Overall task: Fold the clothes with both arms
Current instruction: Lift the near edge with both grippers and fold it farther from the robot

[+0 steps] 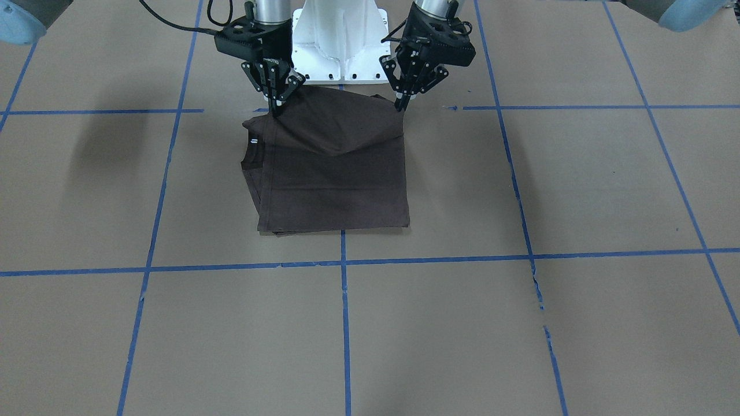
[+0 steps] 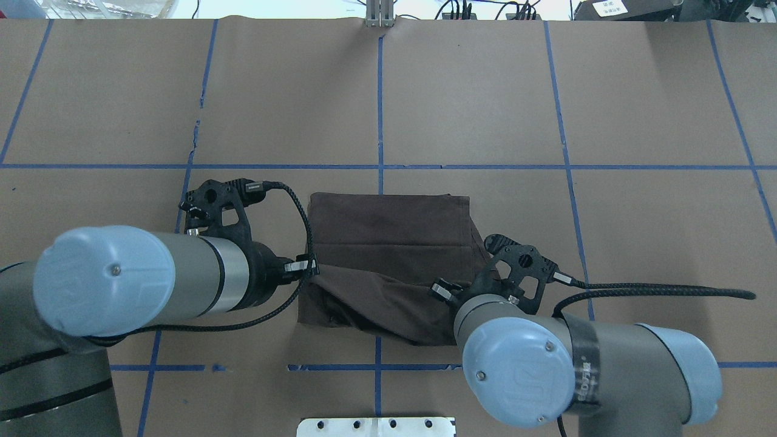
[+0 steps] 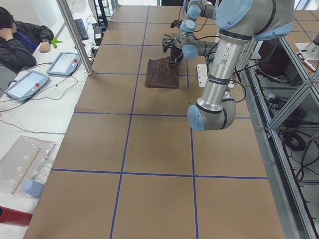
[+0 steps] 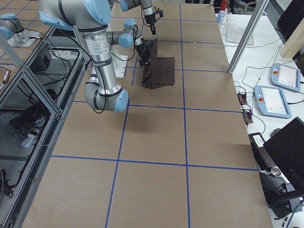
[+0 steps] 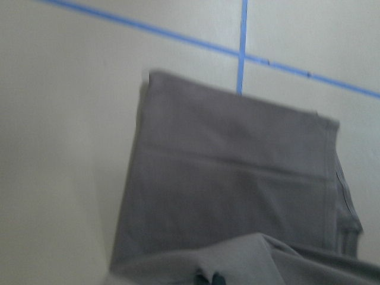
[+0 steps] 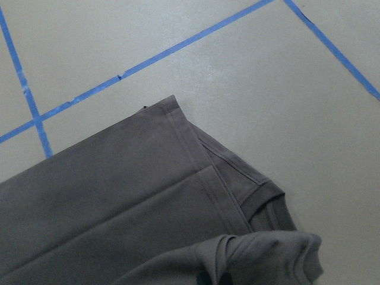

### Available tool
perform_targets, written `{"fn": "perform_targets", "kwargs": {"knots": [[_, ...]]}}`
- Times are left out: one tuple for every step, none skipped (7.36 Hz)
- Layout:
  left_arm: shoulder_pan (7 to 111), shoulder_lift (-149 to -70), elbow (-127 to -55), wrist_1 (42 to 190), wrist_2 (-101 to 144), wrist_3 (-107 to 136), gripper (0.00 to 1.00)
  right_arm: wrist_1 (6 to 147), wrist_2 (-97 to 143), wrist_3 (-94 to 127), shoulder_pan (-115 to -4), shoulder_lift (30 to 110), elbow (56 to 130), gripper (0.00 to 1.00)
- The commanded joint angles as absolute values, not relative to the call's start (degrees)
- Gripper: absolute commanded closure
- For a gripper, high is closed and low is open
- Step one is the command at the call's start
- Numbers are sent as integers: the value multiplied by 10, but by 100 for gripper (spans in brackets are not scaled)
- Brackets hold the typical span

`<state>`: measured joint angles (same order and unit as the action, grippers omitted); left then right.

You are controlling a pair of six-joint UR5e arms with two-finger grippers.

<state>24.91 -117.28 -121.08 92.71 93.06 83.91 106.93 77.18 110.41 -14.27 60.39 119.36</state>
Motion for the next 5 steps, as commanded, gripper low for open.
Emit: {"fn": "perform_targets", "kwargs": {"knots": [[274,-1191,-1103,1017,930,833,100,976,788,1077,-177,599,1102,100],[275,-1194,-1064,1047,929,832,100,975,790,1071,-187,599,1086,100],[279,-1195,-1043,1058,928,831,100,975,792,1066,-193,599,1078,100],[284,-1195,-1040,1057,927,824,100,975,792,1066,-195,599,1074,100],[298,-1197,-1041,1057,931,805,100,974,808,1065,-204,597,1075,100]]}}
